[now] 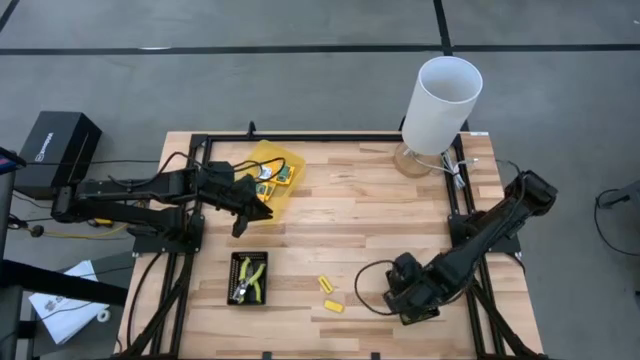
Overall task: Pick & Place School Supplies
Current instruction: Put the yellow eraser into the right black bin
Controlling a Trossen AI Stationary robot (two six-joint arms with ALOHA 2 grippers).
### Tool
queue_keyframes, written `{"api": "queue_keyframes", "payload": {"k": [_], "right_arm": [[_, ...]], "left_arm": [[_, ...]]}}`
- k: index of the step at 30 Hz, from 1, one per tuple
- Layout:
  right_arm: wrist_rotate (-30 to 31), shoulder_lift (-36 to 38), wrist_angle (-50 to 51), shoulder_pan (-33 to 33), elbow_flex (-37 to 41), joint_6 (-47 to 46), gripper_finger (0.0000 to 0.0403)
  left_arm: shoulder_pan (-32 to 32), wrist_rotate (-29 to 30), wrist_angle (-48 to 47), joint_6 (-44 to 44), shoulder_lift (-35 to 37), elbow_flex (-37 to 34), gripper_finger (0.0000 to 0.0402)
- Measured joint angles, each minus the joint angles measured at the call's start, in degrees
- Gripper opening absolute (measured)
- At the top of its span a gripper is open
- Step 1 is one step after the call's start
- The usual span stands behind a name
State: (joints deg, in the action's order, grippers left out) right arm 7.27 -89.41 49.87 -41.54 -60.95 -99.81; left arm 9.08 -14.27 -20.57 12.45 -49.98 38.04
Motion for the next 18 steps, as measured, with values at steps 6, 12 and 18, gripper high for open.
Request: {"api": "queue_keyframes", "payload": {"k": [6, 12, 18], "right_arm": [[32.7, 8.4, -8.0, 0.9, -0.5, -1.4, 0.0192], [52.2, 10.6, -31.4, 5.4, -0.6, 25.7, 0.0125], [49.8, 9.4, -47.6, 12.7, -0.6, 51.4, 0.0088]], "left_arm": [[-2.4, -9.7, 12.0, 8.2, -1.0, 0.0, 0.0076], [-5.1, -9.5, 26.4, 16.2, -3.6, 0.0, 0.0076], [-5.1, -9.0, 33.6, 18.3, -10.3, 0.0, 0.0076]]}}
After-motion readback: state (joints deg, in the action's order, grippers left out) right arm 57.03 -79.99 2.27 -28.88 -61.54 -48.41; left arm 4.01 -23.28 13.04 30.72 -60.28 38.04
